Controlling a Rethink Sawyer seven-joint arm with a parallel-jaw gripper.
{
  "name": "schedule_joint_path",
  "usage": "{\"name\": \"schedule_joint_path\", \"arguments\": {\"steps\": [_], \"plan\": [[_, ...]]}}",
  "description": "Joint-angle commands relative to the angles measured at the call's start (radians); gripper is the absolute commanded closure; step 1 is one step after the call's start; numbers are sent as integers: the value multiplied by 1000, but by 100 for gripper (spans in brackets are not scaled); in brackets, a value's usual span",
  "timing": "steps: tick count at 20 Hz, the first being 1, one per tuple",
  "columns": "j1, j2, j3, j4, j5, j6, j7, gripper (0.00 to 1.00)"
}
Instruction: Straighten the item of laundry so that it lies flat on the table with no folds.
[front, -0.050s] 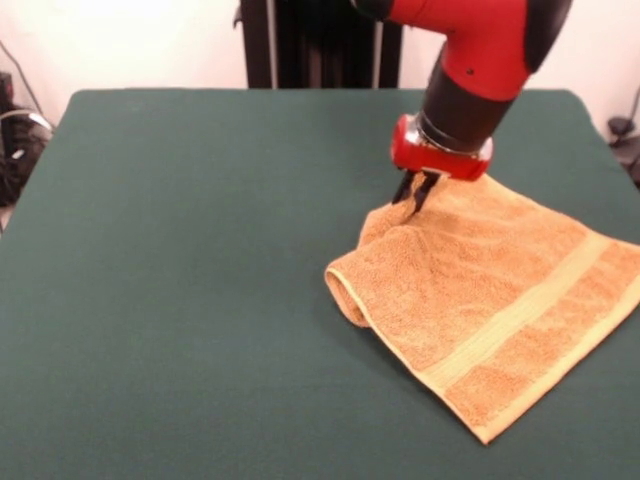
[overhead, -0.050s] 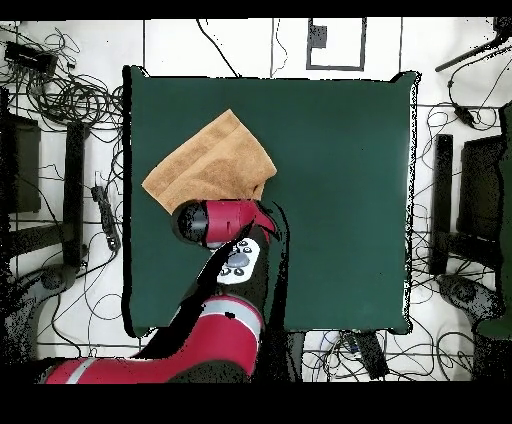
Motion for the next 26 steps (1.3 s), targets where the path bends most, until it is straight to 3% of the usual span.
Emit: {"name": "schedule_joint_path", "arguments": {"steps": [1,5,12,21,26], "plan": [[35,42,18,-123,38,227,186,100],[38,20,1,-171,41,343,203,100],[40,12,-3,-203,34,386,217,100],[61,-28,1,-153,18,331,216,100],[100,-6,-37,-169,-2,327,256,100]]}}
